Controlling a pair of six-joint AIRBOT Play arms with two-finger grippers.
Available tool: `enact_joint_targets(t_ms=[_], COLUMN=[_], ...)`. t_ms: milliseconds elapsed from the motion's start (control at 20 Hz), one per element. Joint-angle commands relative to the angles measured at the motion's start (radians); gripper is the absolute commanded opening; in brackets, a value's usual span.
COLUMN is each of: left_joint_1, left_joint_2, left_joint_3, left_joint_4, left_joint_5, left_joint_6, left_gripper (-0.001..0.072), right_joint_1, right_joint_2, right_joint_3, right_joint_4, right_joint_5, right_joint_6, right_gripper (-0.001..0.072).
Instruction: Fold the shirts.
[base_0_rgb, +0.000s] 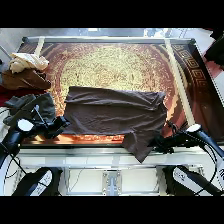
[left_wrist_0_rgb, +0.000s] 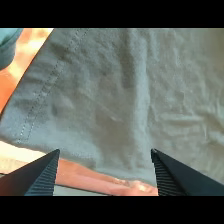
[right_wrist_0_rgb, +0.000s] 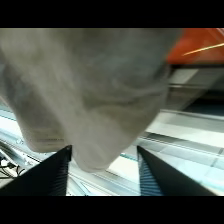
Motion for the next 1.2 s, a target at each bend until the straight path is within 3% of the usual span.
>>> enact_joint_targets(t_ms=[0,50,100,150,200,350,450,750,900,950,1000,1050,1150], left_joint_1=[0.003,0.003,0.003,0.003,0.004,0.004,0.005,0.063,0.089,0.089,0.089,0.089,0.089], left_joint_2=[0.011,0.011,0.011,0.011,0.012,0.014,0.014,0.076,0.075,0.074,0.067,0.048,-0.005], left_joint_3=[-0.008,-0.008,-0.010,-0.016,-0.030,-0.068,-0.072,-0.072,-0.079,-0.085,-0.093,-0.098,-0.097], left_joint_4=[-0.008,-0.006,0.014,0.041,0.055,0.057,0.054,0.154,0.153,0.153,0.147,0.138,0.089], left_joint_5=[0.004,0.005,0.004,0.005,0.016,0.127,0.143,-0.021,-0.007,0.018,0.053,0.070,0.071], left_joint_6=[-0.040,-0.054,-0.098,-0.182,-0.276,-0.393,-0.396,-0.394,-0.391,-0.391,-0.391,-0.390,-0.325], left_gripper=[0.0643,0.0643,0.0643,0.0643,0.0642,0.0642,0.0553,0.0553,0.0552,0.0534,0.0464,0.0461,0.0461], right_joint_1=[0.066,0.069,0.069,0.069,0.069,0.069,0.069,0.069,0.069,0.069,0.069,0.069,0.069], right_joint_2=[-0.026,-0.026,-0.025,-0.024,-0.024,-0.024,-0.024,-0.024,-0.024,-0.024,-0.024,-0.024,-0.024], right_joint_3=[-0.013,-0.013,-0.013,-0.013,-0.013,-0.013,-0.013,-0.013,-0.013,-0.013,-0.013,-0.008,-0.006], right_joint_4=[0.088,0.139,0.178,0.202,0.214,0.218,0.220,0.245,0.257,0.264,0.272,0.277,0.314], right_joint_5=[-0.109,-0.125,-0.124,-0.117,-0.106,-0.071,-0.063,-0.067,-0.066,-0.067,-0.067,-0.066,-0.066], right_joint_6=[-0.006,-0.030,-0.048,-0.067,-0.076,-0.107,-0.109,-0.117,-0.118,-0.126,-0.142,-0.143,-0.143], right_gripper=[0.0221,0.0162,0.0048,0.0017,0.0018,0.0017,0.0018,0.0018,0.0018,0.0018,0.0018,0.0018,0.0018])
